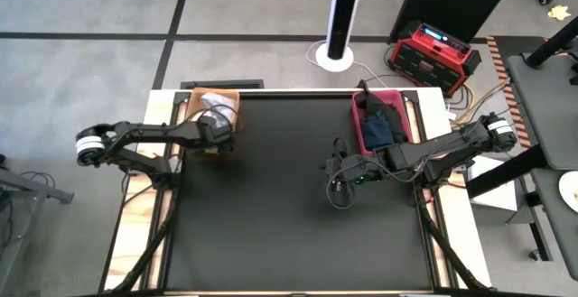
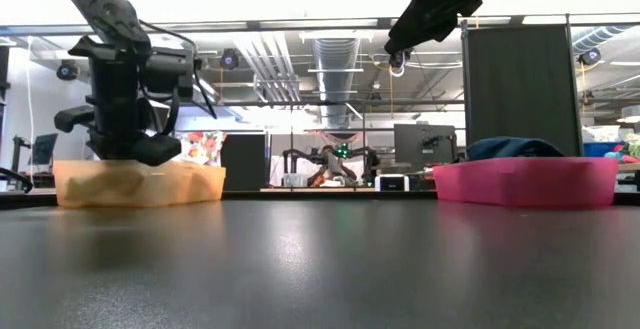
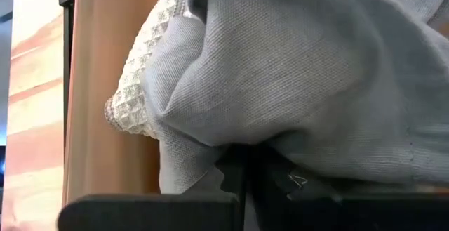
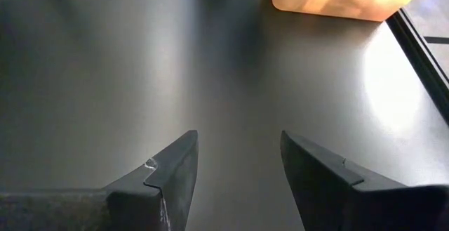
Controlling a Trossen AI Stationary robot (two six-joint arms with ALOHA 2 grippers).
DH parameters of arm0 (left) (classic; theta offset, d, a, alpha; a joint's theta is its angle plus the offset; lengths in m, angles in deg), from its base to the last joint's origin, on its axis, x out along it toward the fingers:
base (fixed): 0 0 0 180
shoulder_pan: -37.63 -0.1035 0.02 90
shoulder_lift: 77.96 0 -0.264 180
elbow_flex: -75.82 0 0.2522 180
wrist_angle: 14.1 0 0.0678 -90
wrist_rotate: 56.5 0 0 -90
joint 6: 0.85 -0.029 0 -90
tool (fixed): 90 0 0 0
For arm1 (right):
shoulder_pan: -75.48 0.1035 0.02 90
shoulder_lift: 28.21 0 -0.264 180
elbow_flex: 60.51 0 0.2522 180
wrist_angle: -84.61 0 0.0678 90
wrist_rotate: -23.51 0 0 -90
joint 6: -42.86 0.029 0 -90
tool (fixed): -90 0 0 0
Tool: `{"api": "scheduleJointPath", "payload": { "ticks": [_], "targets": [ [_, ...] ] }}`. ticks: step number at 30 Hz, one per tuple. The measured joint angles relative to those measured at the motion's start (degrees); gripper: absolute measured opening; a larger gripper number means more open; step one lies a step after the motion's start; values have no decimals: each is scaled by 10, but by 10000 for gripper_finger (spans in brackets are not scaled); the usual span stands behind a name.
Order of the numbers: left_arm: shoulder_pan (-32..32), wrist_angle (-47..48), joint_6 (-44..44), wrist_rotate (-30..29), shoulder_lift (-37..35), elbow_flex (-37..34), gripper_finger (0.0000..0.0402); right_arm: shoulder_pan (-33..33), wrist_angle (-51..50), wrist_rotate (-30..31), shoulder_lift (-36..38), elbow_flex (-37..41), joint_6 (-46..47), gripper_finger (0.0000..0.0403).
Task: Sort towels by color in basket
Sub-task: Put the gray towel into the orange bin, then return to Home Position
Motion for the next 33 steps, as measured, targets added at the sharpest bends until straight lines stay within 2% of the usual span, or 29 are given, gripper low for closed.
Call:
{"api": "scheduleJointPath", "payload": {
  "ticks": [6, 12, 22, 33],
  "targets": [
    [0, 0, 1, -11, 0, 3, 0, 0, 0, 0, 0, 0, 0, 196],
    [2, 17, -3, -14, -2, 39, 7, 0, 0, 0, 0, 0, 0, 196],
    [20, 134, -4, -33, -3, 105, 71, 1, 0, 0, 0, 1, -31, 196],
    [30, 240, -22, -38, -5, 171, 82, 4, 55, -5, 23, 29, -47, 196]
  ]
}}
